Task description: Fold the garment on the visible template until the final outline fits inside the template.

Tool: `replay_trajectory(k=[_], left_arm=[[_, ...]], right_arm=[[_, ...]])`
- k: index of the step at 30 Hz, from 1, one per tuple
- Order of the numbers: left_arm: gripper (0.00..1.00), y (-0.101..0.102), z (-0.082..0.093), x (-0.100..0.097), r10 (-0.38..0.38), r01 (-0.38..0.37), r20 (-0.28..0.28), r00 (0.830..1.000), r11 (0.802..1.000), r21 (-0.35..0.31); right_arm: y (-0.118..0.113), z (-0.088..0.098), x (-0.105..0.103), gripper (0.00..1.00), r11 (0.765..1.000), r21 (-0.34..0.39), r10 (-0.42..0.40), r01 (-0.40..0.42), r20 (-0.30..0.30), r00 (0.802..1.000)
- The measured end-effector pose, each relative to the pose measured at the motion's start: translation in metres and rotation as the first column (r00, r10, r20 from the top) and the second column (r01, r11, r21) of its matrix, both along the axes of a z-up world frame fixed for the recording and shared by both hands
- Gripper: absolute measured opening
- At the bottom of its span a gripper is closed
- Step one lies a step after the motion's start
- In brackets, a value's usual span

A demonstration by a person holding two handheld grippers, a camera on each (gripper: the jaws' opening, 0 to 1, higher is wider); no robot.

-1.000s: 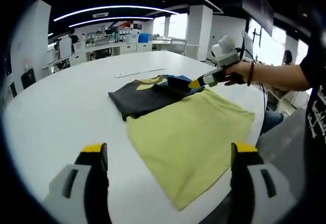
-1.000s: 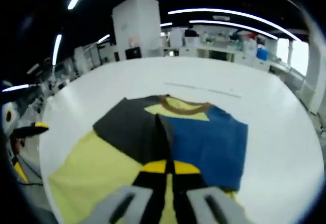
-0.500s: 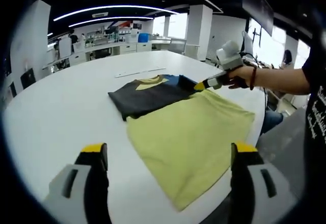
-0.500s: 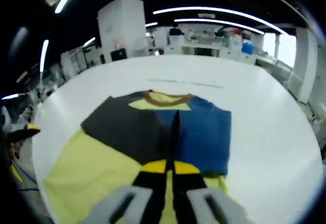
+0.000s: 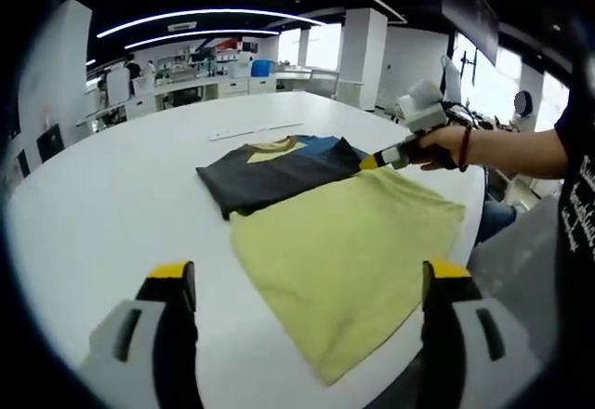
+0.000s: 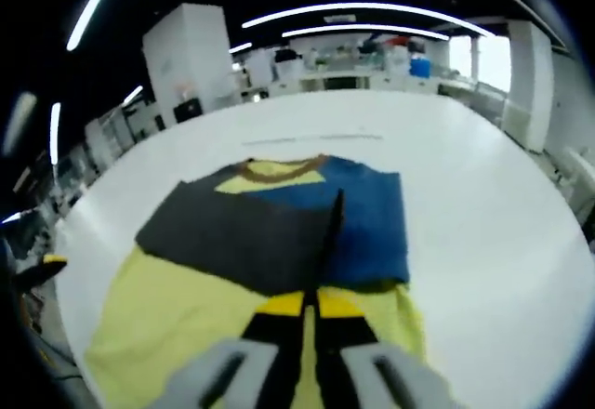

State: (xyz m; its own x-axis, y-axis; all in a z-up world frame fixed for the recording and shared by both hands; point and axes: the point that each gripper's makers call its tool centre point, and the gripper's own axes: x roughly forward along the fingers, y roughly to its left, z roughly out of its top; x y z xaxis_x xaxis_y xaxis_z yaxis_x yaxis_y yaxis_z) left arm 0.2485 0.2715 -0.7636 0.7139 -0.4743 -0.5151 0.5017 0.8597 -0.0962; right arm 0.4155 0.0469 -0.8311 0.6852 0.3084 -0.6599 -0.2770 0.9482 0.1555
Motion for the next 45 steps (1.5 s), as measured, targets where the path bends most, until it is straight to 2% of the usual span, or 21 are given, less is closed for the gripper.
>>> replay_trajectory(k=[5, 8, 10, 13, 18, 21, 25, 27, 34, 42, 45], left_arm=[[0.99, 0.002, -0.001, -0.001, -0.004, 0.004, -0.002, 1.000, 1.000, 0.000], [0.99, 0.000, -0.003, -0.002, -0.010, 0.010, -0.009, 1.000, 1.000, -0.002], [0.99, -0.001, -0.004, -0.003, -0.014, 0.014, -0.014, 1.000, 1.000, -0.004], [0.99, -0.002, -0.005, -0.003, -0.019, 0.019, -0.020, 1.000, 1.000, -0.008], [0.99, -0.004, -0.006, -0.004, -0.042, 0.042, -0.020, 0.999, 0.999, -0.001], [0.99, -0.006, -0.006, -0.004, -0.055, 0.055, -0.022, 0.998, 0.998, -0.005], [0.99, -0.009, -0.008, -0.006, -0.086, 0.086, -0.026, 0.996, 0.996, -0.001], [0.99, -0.010, -0.006, -0.006, -0.102, 0.102, -0.010, 0.995, 0.995, 0.008], [0.99, -0.013, -0.008, -0.011, -0.152, 0.152, -0.011, 0.988, 0.988, -0.002], [0.99, -0.017, -0.014, -0.022, -0.230, 0.229, -0.029, 0.973, 0.973, -0.021], [0.99, -0.020, -0.015, -0.025, -0.237, 0.233, -0.052, 0.970, 0.971, -0.059]], right_arm=[[-0.008, 0.000, 0.001, 0.00, 1.000, -0.012, 0.002, -0.002, 0.001, 1.000], [-0.008, 0.003, -0.001, 0.06, 1.000, 0.006, 0.026, -0.026, 0.006, 1.000], [-0.006, 0.007, -0.005, 0.16, 0.999, 0.019, 0.050, -0.050, 0.009, 0.999], [-0.004, 0.007, -0.008, 0.30, 0.995, 0.073, 0.071, -0.070, -0.018, 0.997], [-0.005, 0.013, -0.011, 0.60, 0.987, 0.095, 0.128, -0.128, -0.002, 0.992], [0.003, 0.019, -0.018, 0.76, 0.977, 0.114, 0.178, -0.178, 0.008, 0.984], [0.007, 0.027, -0.029, 0.86, 0.958, 0.118, 0.262, -0.263, 0.020, 0.965], [0.007, 0.031, -0.036, 0.90, 0.950, 0.118, 0.288, -0.288, 0.022, 0.958], [0.004, 0.041, -0.060, 0.99, 0.912, 0.094, 0.397, -0.398, 0.029, 0.917], [0.002, 0.052, -0.101, 0.99, 0.854, 0.081, 0.513, -0.514, 0.030, 0.858], [0.000, 0.051, -0.115, 0.99, 0.839, 0.083, 0.538, -0.537, 0.019, 0.843]])
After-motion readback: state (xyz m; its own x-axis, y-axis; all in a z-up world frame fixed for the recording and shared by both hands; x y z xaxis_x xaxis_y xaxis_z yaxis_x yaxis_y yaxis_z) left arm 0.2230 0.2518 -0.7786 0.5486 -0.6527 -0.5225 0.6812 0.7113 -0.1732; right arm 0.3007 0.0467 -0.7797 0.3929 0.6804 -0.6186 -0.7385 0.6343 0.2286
